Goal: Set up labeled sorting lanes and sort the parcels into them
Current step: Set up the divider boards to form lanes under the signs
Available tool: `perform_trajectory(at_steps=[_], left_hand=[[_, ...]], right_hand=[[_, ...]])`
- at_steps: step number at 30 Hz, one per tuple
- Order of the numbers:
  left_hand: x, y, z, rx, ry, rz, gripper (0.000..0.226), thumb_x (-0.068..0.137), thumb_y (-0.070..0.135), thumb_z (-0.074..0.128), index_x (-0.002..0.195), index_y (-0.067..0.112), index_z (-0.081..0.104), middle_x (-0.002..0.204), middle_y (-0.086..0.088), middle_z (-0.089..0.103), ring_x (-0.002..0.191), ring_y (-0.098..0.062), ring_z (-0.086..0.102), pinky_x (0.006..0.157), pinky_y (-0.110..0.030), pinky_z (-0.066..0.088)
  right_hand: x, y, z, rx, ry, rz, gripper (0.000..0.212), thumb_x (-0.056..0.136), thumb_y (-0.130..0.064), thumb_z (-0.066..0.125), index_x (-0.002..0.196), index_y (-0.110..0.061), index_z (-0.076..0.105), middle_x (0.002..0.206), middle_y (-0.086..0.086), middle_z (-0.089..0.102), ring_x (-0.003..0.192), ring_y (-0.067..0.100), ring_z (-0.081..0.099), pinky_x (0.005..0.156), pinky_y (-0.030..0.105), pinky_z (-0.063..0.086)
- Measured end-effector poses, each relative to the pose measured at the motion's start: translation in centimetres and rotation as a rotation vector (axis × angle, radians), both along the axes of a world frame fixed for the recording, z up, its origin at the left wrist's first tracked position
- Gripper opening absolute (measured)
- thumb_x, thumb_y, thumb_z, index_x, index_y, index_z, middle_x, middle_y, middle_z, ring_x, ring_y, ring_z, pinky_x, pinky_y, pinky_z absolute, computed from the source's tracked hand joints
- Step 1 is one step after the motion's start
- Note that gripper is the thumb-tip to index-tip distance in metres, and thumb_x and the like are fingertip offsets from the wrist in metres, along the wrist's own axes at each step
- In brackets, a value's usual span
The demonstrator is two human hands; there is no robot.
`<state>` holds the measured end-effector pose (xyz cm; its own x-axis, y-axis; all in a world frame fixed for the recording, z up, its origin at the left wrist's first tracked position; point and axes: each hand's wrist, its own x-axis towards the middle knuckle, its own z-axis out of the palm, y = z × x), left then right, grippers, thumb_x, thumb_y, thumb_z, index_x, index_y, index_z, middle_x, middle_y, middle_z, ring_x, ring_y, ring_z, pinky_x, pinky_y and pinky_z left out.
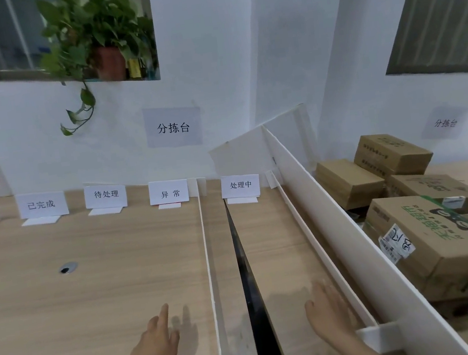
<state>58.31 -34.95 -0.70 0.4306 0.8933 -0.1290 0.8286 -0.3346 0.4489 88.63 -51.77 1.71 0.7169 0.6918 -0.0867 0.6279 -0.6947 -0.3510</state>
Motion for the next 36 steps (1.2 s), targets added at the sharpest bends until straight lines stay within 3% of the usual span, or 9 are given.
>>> perform_trajectory(at_steps=[4,11,15,18,24,28,32,36], left_hand=[[-1.3,-0.5,1.0,0.027,-0.01,0.017,0.06,0.1,0.037,0.03,0.152,0.021,0.003,0.147,-0.004,0.031,0.129,-0.024,0.042,0.096,-0.033,0.039],[-4.5,-2.9,3.7,0.106,-0.005,0.068,0.057,0.101,0.036,0.032,0.151,0.014,0.014,0.151,-0.007,0.03,0.135,-0.024,0.037,0.106,-0.031,0.033],[-6.6,-5.3,5.4,0.143,0.009,0.113,0.056,0.101,0.036,0.031,0.15,0.014,0.017,0.152,-0.008,0.03,0.137,-0.025,0.035,0.108,-0.031,0.031],[-8.0,-7.2,6.8,0.174,-0.005,0.16,0.055,0.101,0.037,0.03,0.15,0.013,0.019,0.152,-0.009,0.03,0.137,-0.025,0.034,0.109,-0.033,0.031],[-11.4,-10.6,9.4,0.224,-0.026,0.255,0.054,0.101,0.035,0.033,0.149,0.012,0.023,0.151,-0.011,0.032,0.137,-0.028,0.034,0.109,-0.035,0.031],[-14.2,-12.6,10.6,0.243,-0.011,0.316,0.054,0.101,0.036,0.033,0.148,0.011,0.024,0.151,-0.012,0.032,0.135,-0.03,0.035,0.108,-0.037,0.033],[-17.7,-13.9,11.5,0.266,-0.026,0.375,0.054,0.101,0.035,0.035,0.148,0.01,0.026,0.149,-0.014,0.034,0.134,-0.031,0.036,0.108,-0.038,0.033],[-21.8,-14.5,12.7,0.286,-0.037,0.438,0.054,0.1,0.035,0.035,0.147,0.01,0.027,0.149,-0.014,0.034,0.135,-0.031,0.036,0.109,-0.037,0.032]], right_hand=[[-1.7,0.8,1.1,0.084,-0.007,0.036,0.051,0.098,-0.027,0.036,0.148,-0.018,0.028,0.154,0.003,0.029,0.141,0.021,0.027,0.113,0.034,0.025],[-4.4,1.2,4.2,0.224,-0.024,0.167,0.048,0.1,-0.027,0.039,0.146,-0.015,0.033,0.151,0.002,0.036,0.138,0.018,0.032,0.114,0.029,0.025],[-6.8,-0.1,6.3,0.367,0.027,0.271,0.035,0.1,-0.021,0.042,0.132,-0.009,0.05,0.134,0.005,0.052,0.124,0.019,0.047,0.101,0.026,0.034],[-8.5,-0.5,7.4,0.425,0.069,0.327,0.033,0.1,-0.021,0.043,0.129,-0.01,0.052,0.132,0.005,0.054,0.121,0.02,0.048,0.096,0.025,0.035],[-12.2,-0.5,7.9,0.454,0.135,0.436,0.022,0.098,-0.023,0.042,0.108,-0.011,0.058,0.109,0.002,0.059,0.105,0.024,0.056,0.087,0.037,0.048],[-15.3,0.1,8.2,0.425,0.137,0.508,0.024,0.096,-0.022,0.042,0.112,-0.01,0.056,0.114,0.006,0.058,0.107,0.026,0.054,0.083,0.034,0.045],[-19.2,1.1,9.2,0.393,0.167,0.58,0.043,0.097,-0.022,0.04,0.138,-0.011,0.045,0.143,0.006,0.046,0.13,0.026,0.042,0.103,0.034,0.036],[-23.8,2.3,10.5,0.43,0.141,0.658,0.043,0.097,-0.022,0.041,0.138,-0.01,0.045,0.142,0.008,0.047,0.129,0.025,0.043,0.102,0.032,0.036]])
